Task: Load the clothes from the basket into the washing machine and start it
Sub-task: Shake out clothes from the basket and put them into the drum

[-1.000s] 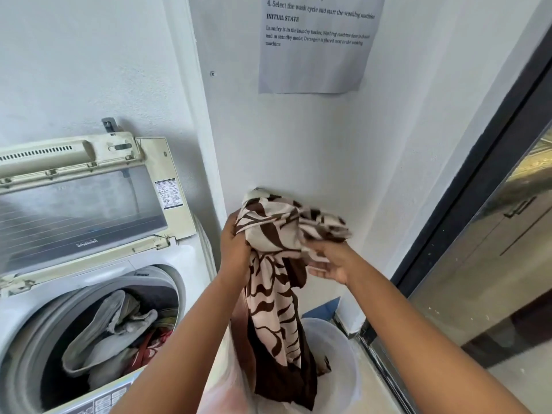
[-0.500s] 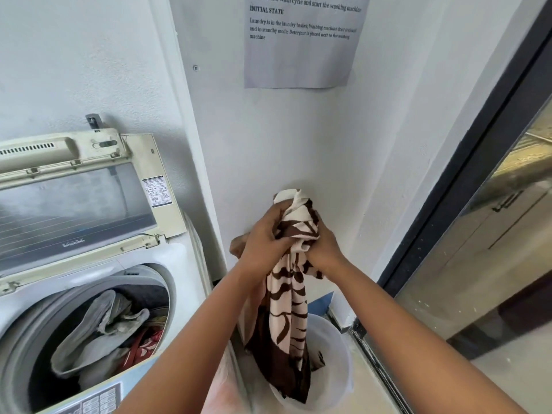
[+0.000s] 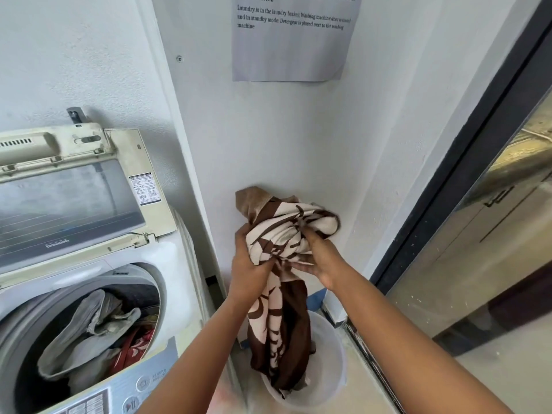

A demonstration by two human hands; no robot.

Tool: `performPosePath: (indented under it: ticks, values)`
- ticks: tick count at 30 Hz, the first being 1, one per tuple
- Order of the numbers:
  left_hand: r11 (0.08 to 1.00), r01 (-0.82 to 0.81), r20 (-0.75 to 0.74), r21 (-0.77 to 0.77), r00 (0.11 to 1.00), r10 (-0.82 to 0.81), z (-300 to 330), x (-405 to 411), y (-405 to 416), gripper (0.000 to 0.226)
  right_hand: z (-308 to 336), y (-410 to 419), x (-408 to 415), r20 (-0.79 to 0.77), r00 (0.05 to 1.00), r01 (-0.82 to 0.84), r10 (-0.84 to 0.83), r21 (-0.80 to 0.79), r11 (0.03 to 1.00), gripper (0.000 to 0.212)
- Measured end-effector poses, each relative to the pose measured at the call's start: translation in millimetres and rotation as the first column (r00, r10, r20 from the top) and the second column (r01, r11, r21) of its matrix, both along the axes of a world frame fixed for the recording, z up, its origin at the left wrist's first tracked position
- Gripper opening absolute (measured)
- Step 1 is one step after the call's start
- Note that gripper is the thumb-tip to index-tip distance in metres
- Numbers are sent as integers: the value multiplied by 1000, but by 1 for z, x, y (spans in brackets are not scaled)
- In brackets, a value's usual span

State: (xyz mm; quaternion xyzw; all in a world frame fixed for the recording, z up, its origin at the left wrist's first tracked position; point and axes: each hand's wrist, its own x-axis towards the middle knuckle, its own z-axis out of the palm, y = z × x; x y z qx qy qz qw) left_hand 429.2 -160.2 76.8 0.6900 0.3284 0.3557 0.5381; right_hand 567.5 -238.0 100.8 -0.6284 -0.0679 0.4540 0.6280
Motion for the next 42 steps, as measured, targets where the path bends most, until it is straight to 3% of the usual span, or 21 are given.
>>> performPosePath:
  ticks: [3,6,8,10,12,13,17,19,21,22,24,26,28,31,34,37,39,42]
  values:
    - [990,-67,-252,121,963,96,-3,-6,20,58,-14,-17,19,315,948,56,49,-315,947,100]
    - [922,167,-620,350,779,94,-1,-10,36,57,-17,-23,30,579,768,-38,273,-385,922,122]
    - [856,316,-733,409,673,101,1,-8,40,60,-15,-17,29,679,611,-141,407,-413,900,130]
    - [846,348,-693,403,720,34,4,0,38,63,-15,-8,21,734,437,-249,520,-456,854,134]
    - [914,298,-469,275,872,-144,13,8,28,66,-18,2,8,764,303,-343,570,-470,813,127]
    - [949,276,-330,152,919,-214,17,10,22,69,-20,6,1,781,289,-367,554,-444,817,118]
    - [921,325,62,-216,946,-319,19,4,17,80,-9,13,-3,834,410,-294,369,-263,919,67]
    - [911,346,61,-223,938,-341,14,-9,27,95,2,12,5,852,417,-182,315,-261,948,51]
    - [923,325,-95,-207,932,-350,8,-23,37,113,13,10,11,808,556,-112,197,-162,980,43]
    - [920,325,-158,-219,919,-362,4,-29,41,120,18,10,12,728,678,-96,105,-54,994,41]
    - [883,374,-176,-283,885,-432,-1,-37,41,127,26,12,7,374,925,-28,-69,248,968,40]
    - [837,442,-74,-323,870,-488,1,-35,34,123,26,16,-1,5,997,68,-80,476,877,42]
    - [860,427,10,-279,897,-442,7,-26,23,116,20,20,-10,-167,984,149,-69,539,829,44]
    - [940,295,-6,-170,954,-301,15,-15,14,102,9,16,-12,-164,981,177,-108,497,849,33]
    - [978,208,-180,22,963,-201,14,-16,19,93,-2,1,3,96,994,37,-61,238,970,44]
    - [943,128,-417,307,909,12,12,-21,28,79,-15,-12,14,329,944,59,-36,-60,996,69]
    - [863,153,-492,481,862,122,8,-23,31,73,-19,-15,15,518,851,-28,90,-127,992,93]
    - [754,289,-527,591,845,89,5,-20,34,63,-24,-10,9,759,495,-232,423,-353,906,121]
